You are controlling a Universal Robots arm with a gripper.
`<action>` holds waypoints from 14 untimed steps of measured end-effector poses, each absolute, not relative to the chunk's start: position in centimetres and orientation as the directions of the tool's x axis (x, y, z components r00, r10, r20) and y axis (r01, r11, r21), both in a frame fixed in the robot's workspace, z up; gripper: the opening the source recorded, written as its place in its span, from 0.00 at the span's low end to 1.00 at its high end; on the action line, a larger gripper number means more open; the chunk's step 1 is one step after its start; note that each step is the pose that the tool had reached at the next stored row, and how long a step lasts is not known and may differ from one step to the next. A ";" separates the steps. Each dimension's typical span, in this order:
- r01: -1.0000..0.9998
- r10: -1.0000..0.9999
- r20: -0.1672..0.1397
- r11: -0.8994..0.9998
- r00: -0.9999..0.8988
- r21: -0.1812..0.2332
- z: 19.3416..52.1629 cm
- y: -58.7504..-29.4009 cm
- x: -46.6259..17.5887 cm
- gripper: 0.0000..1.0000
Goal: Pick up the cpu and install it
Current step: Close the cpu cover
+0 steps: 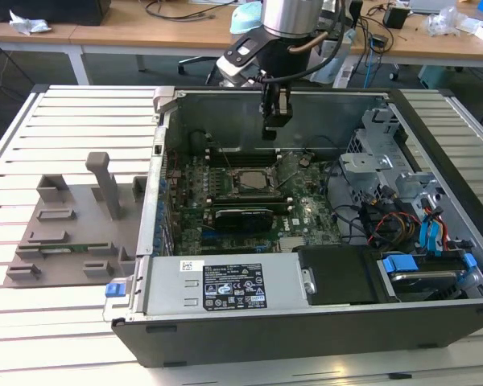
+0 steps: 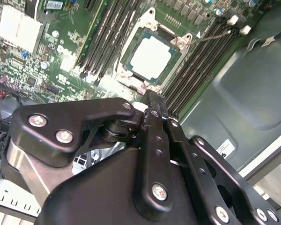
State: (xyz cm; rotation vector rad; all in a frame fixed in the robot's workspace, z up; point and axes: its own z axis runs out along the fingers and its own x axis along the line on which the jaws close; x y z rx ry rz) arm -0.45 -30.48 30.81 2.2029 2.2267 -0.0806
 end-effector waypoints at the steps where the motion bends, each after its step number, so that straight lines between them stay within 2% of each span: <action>1: 0.999 0.999 -0.042 0.010 -0.011 -0.031 30.8 -30.5 -0.3 0.11; 14: 0.999 0.999 -0.042 0.010 -0.011 -0.032 30.8 -30.5 2.3 0.11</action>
